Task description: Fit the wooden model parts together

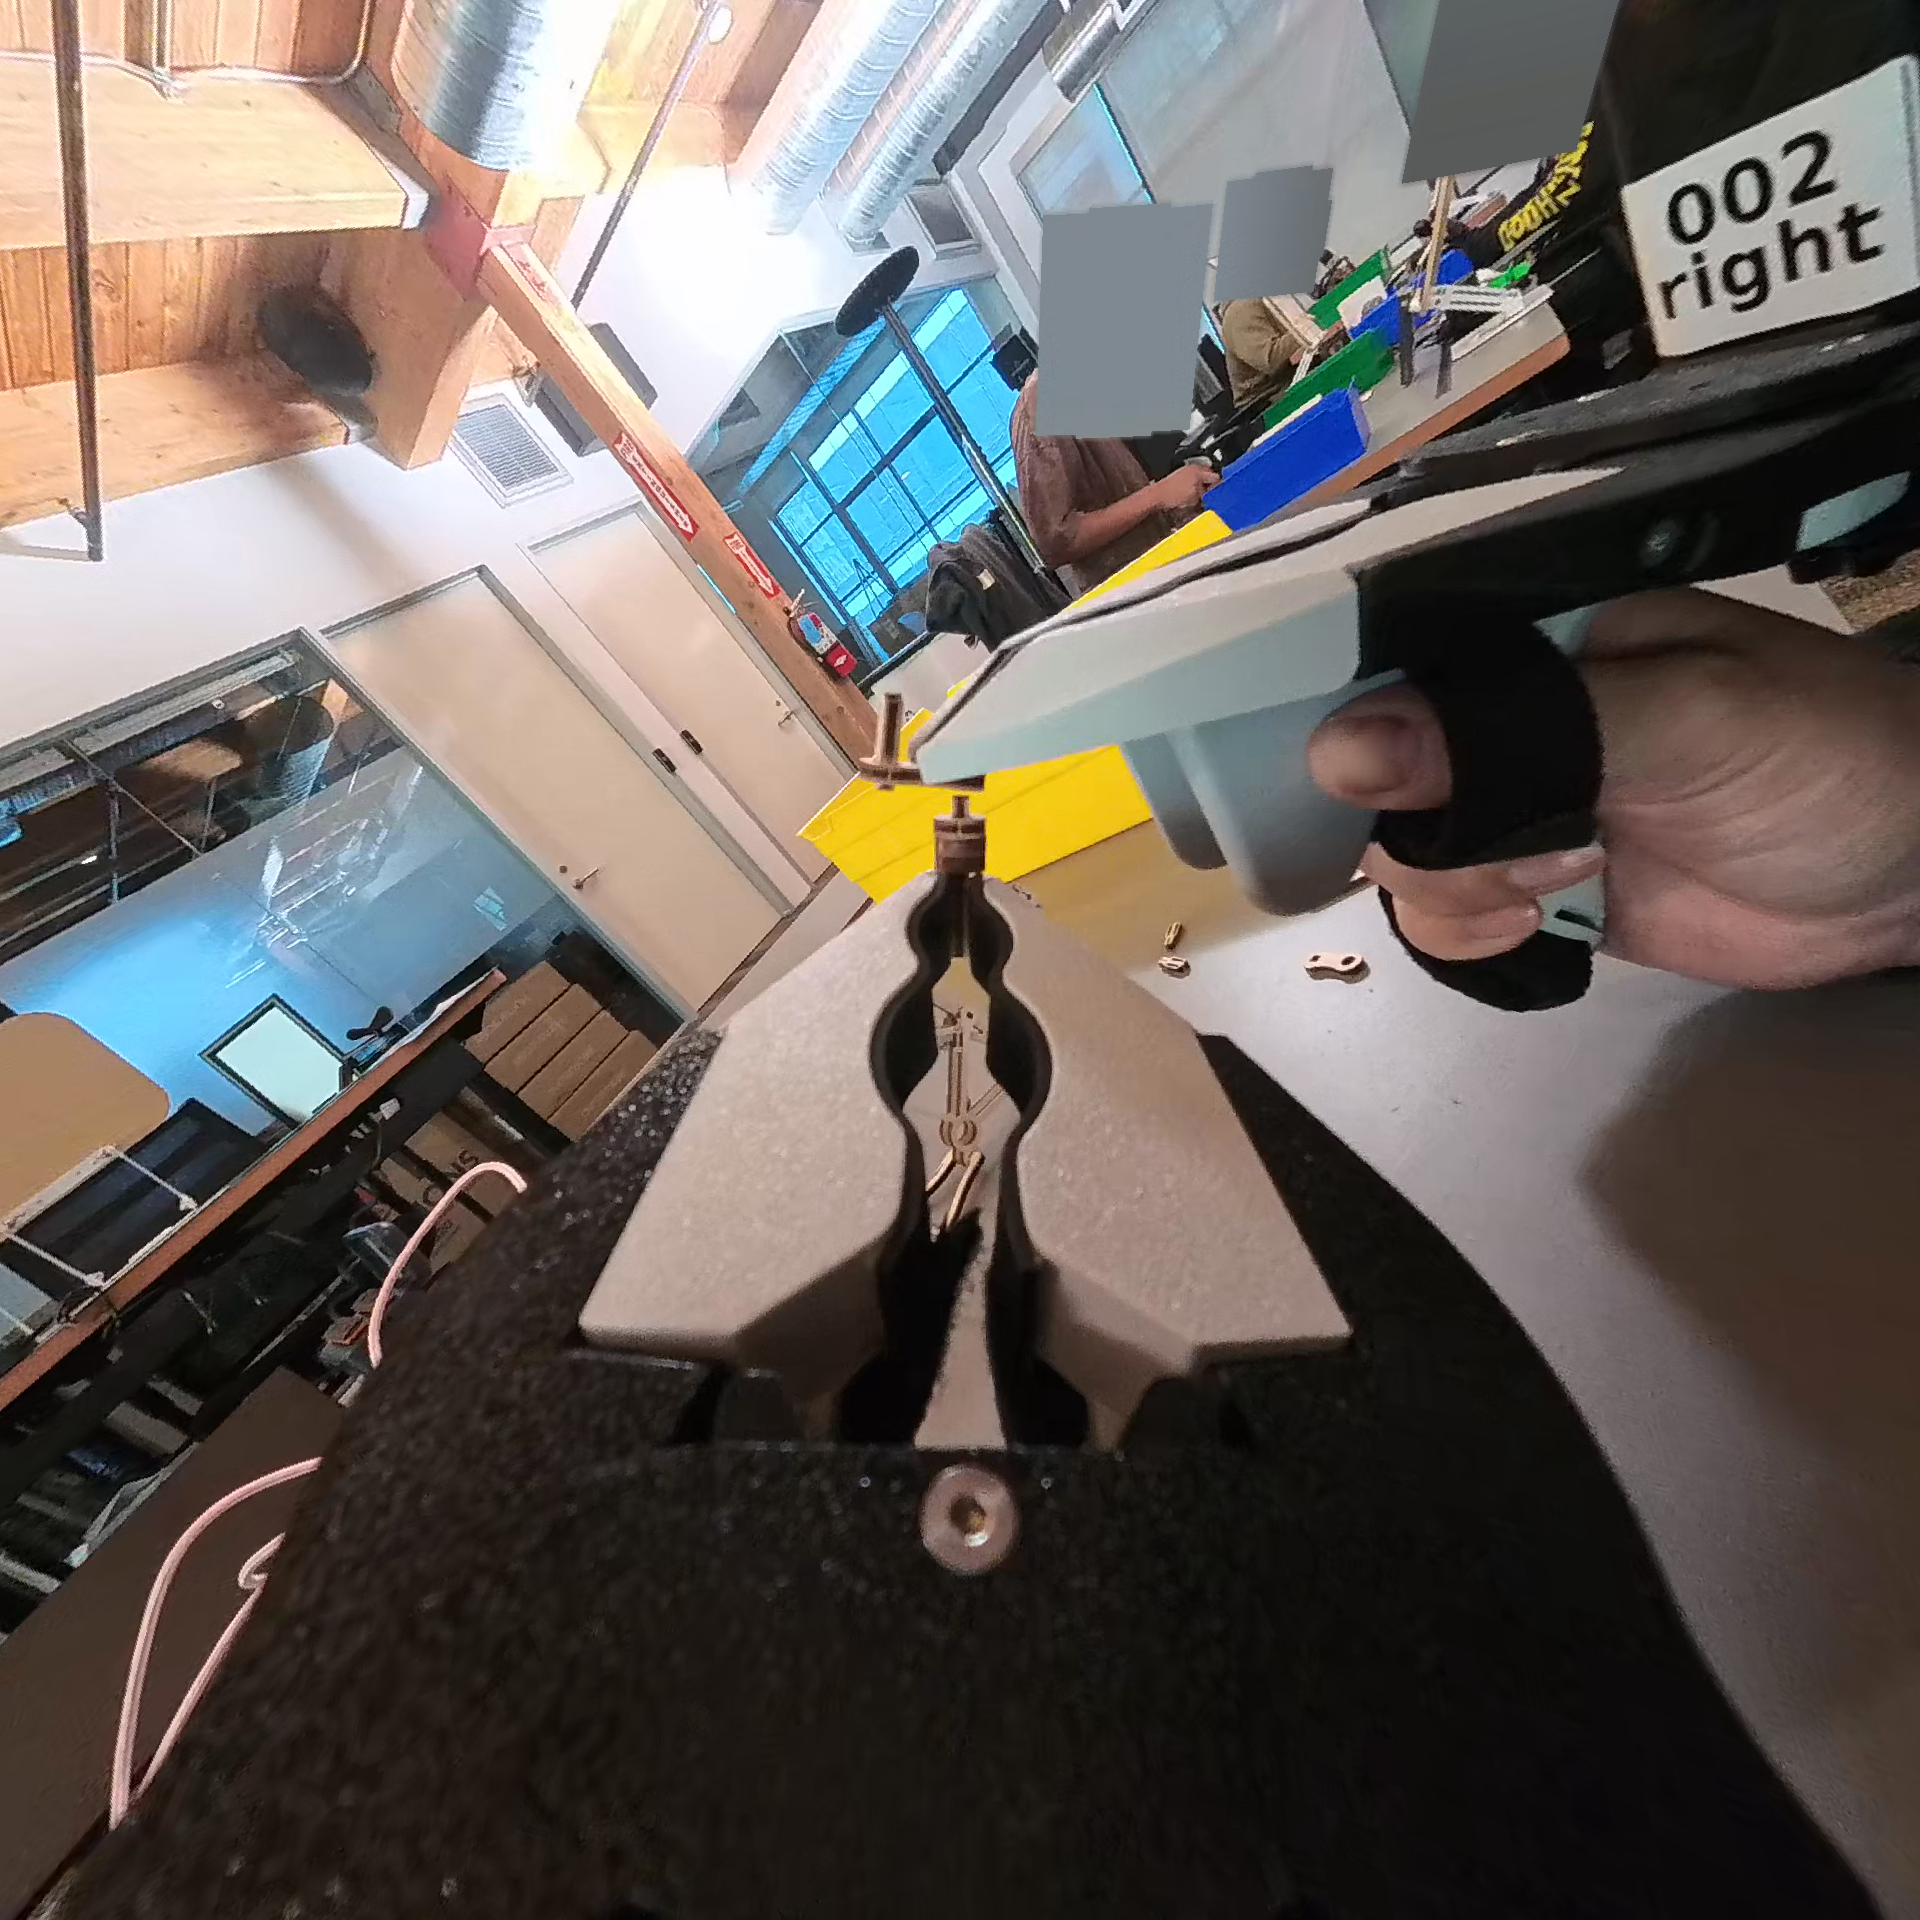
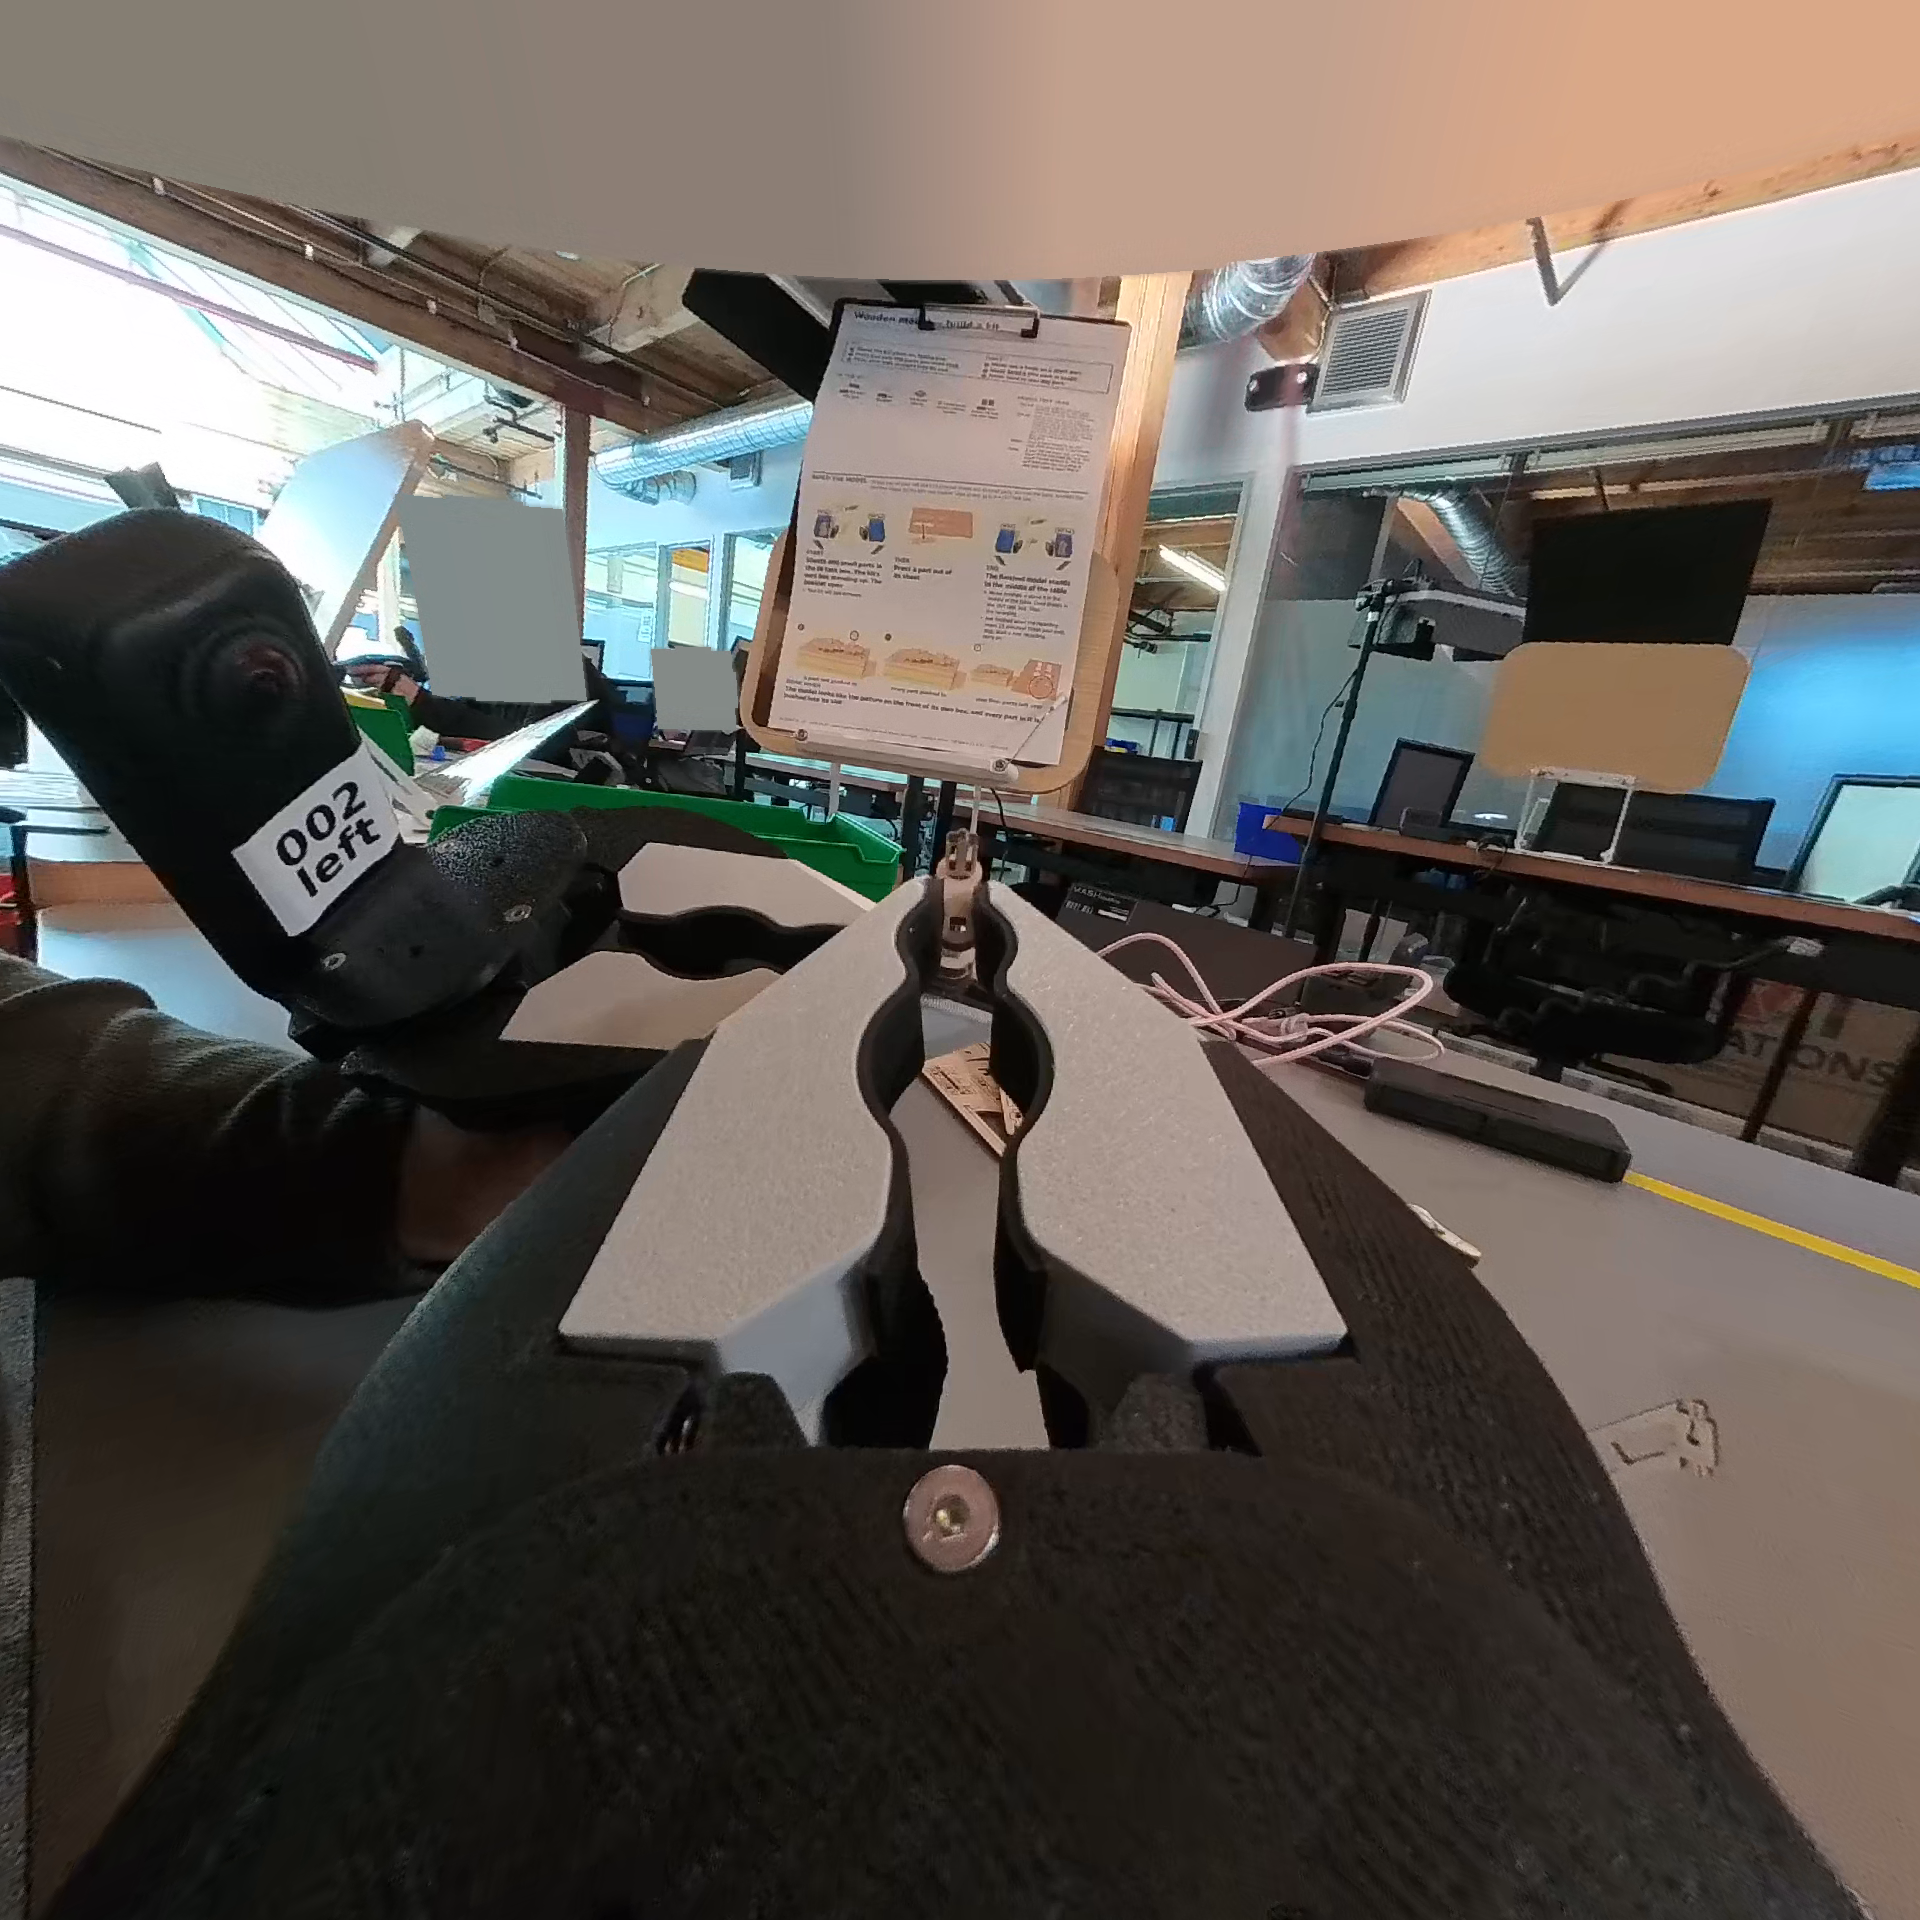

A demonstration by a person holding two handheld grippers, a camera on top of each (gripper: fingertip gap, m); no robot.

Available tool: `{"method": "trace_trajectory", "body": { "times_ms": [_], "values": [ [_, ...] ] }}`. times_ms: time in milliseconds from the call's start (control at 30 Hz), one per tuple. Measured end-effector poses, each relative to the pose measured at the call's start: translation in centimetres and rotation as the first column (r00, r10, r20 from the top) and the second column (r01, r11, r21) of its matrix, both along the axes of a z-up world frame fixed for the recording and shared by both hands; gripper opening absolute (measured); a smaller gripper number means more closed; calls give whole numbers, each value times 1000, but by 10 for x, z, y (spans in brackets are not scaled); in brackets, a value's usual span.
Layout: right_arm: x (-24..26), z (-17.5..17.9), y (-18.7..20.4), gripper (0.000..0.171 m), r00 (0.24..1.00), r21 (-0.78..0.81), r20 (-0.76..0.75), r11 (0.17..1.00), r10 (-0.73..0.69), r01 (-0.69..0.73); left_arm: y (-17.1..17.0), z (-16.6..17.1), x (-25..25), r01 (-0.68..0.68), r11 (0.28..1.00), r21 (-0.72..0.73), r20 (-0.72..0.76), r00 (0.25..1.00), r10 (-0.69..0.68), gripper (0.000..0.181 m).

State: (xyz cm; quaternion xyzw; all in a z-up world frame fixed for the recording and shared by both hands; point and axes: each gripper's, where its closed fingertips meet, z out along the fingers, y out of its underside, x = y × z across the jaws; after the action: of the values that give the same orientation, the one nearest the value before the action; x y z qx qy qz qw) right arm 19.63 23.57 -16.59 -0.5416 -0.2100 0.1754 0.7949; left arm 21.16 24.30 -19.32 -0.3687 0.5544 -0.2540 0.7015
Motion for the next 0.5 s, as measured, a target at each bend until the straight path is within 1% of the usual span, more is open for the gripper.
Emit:
{"method": "trace_trajectory", "body": {
  "times_ms": [367, 500],
  "values": [
    [0, -2, 2, 4, 1000, -31, -22, 999, 17, -17, 4, 0, 1, -68, 994, 81, -12, 998, 69, 0],
    [-1, -2, 2, 4, 1000, -27, -13, 999, 19, -19, 6, 0, 0, -78, 994, 80, -14, 997, 79, 0]
  ]
}}
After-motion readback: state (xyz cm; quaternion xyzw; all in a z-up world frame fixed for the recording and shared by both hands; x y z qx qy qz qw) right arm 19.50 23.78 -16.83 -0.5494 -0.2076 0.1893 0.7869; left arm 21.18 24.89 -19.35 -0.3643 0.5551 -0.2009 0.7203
